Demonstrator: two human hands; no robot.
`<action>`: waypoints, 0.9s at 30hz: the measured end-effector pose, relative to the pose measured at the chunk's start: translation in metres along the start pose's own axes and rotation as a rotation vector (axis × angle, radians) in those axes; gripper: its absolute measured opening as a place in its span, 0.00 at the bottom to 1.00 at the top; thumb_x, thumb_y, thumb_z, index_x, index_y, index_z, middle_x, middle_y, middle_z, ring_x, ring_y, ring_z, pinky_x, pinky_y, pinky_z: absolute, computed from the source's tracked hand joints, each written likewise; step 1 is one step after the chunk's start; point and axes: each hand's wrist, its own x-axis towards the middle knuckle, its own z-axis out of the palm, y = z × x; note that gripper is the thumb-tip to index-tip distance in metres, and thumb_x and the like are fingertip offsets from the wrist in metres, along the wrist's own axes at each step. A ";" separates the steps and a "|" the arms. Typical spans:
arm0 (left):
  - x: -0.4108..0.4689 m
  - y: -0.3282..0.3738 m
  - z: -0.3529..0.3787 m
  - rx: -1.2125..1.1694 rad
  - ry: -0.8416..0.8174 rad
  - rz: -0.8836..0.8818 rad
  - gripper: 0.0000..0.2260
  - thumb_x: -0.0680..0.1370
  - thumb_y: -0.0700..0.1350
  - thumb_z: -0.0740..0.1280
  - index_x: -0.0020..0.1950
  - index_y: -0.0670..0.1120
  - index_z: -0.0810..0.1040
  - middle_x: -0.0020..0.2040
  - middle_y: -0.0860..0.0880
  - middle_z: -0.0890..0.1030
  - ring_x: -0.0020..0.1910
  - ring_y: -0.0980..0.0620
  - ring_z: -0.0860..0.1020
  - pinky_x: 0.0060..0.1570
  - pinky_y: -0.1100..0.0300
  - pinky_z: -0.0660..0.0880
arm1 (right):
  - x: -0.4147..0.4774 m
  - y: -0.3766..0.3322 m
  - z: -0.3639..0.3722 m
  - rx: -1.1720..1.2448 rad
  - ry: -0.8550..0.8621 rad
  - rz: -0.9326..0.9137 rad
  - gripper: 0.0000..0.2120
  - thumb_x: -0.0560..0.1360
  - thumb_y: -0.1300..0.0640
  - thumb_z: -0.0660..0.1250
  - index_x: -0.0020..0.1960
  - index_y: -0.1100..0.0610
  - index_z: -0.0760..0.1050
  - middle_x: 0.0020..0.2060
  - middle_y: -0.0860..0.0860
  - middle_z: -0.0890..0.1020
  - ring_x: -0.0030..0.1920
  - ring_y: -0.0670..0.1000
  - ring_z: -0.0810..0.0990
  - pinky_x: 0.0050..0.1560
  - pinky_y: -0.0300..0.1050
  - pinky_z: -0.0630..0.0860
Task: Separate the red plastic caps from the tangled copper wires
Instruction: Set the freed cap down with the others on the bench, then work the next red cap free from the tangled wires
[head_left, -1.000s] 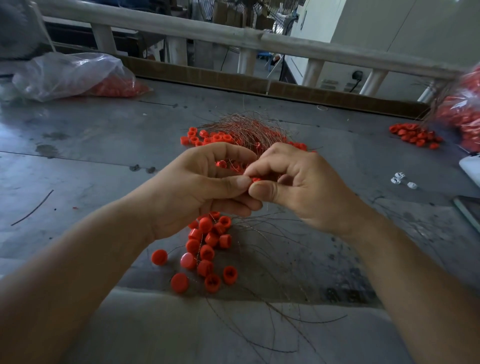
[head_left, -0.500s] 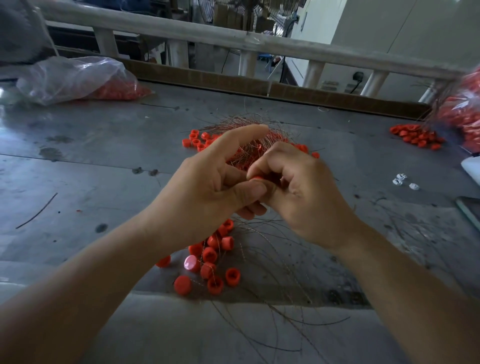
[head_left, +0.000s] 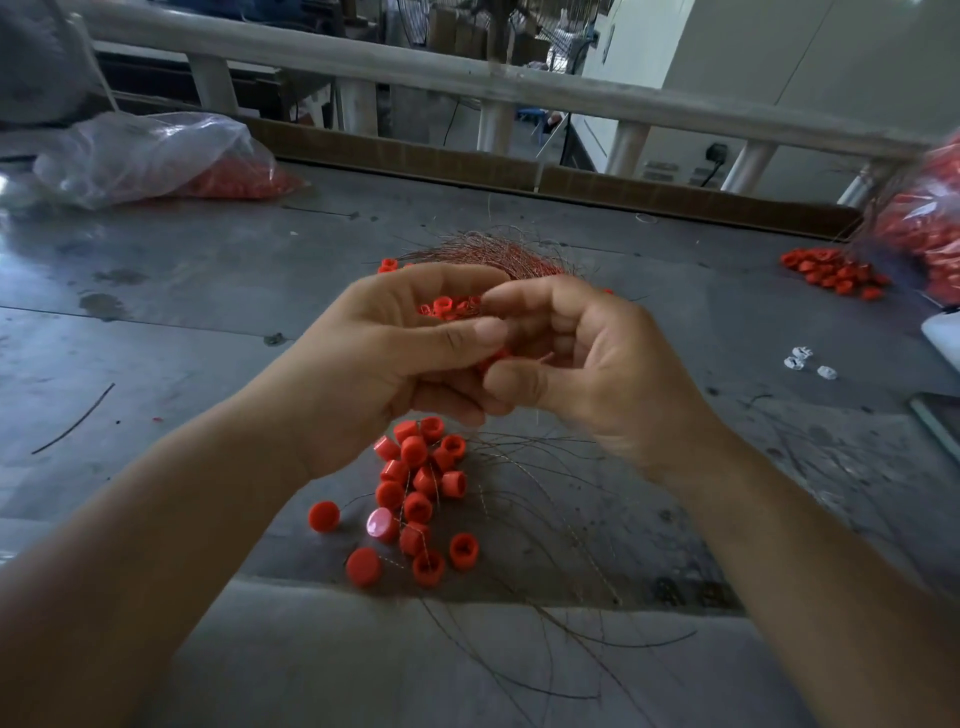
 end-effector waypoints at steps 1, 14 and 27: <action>0.000 0.001 -0.001 -0.055 0.001 0.013 0.19 0.65 0.42 0.71 0.55 0.44 0.76 0.32 0.44 0.82 0.29 0.50 0.81 0.27 0.64 0.77 | 0.001 0.000 -0.001 0.064 -0.017 0.043 0.22 0.61 0.46 0.71 0.52 0.50 0.74 0.40 0.46 0.83 0.44 0.45 0.82 0.45 0.39 0.78; 0.000 0.006 -0.006 -0.192 -0.011 0.135 0.10 0.61 0.41 0.70 0.41 0.45 0.84 0.38 0.46 0.84 0.34 0.56 0.82 0.32 0.68 0.77 | -0.002 -0.012 -0.004 0.282 -0.071 0.171 0.08 0.67 0.54 0.67 0.44 0.56 0.78 0.24 0.47 0.75 0.24 0.46 0.75 0.26 0.41 0.76; 0.001 0.009 -0.012 0.003 0.211 0.103 0.05 0.60 0.39 0.69 0.34 0.44 0.83 0.30 0.48 0.81 0.28 0.54 0.80 0.28 0.67 0.76 | -0.002 -0.015 -0.013 -0.063 0.021 -0.012 0.04 0.70 0.61 0.68 0.37 0.58 0.76 0.25 0.46 0.76 0.25 0.44 0.75 0.27 0.37 0.75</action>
